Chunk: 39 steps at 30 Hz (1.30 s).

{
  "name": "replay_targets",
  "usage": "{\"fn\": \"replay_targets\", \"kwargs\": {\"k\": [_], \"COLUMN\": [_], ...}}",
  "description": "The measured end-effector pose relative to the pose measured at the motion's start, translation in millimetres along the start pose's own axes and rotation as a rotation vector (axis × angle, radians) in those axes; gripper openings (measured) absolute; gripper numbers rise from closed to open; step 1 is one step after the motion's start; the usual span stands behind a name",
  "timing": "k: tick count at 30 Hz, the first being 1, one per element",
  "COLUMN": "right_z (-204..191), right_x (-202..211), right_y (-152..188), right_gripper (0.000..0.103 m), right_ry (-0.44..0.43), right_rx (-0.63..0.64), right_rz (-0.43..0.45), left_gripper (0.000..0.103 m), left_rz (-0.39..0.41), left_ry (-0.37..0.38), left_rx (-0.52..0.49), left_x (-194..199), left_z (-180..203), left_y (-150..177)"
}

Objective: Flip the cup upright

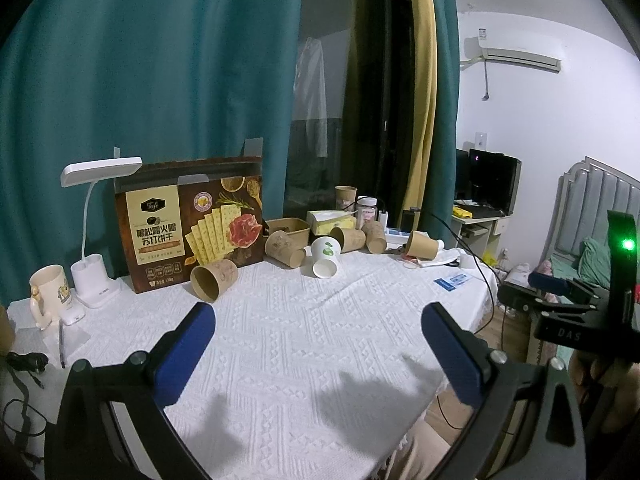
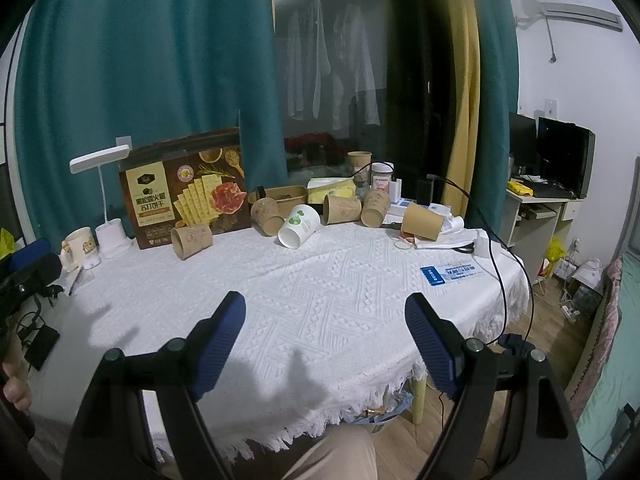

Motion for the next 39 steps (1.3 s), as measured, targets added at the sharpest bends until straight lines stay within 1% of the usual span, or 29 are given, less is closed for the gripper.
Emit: {"fn": "replay_targets", "kwargs": {"k": [23, 39], "right_z": [1.5, 5.1], "right_x": [1.6, 1.9], "right_y": [-4.7, -9.8], "right_gripper": [0.08, 0.08], "right_ry": [0.0, -0.002], "right_rx": [0.0, -0.007], "right_rz": [0.004, 0.002], "left_gripper": [0.103, 0.103], "left_rz": [0.01, 0.012], "left_ry": [0.008, 0.006], "left_rx": [-0.002, -0.006], "left_x": [-2.4, -2.6], "left_z": [7.3, 3.7], "left_y": [-6.5, -7.0]}}
Point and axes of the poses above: each gripper's, at about its wrist camera, not at the fingertips, and x roughly against the way its jaws point, z to its right, y to its underside, the point moved 1 cm from there along -x, roughly the way its jaws point
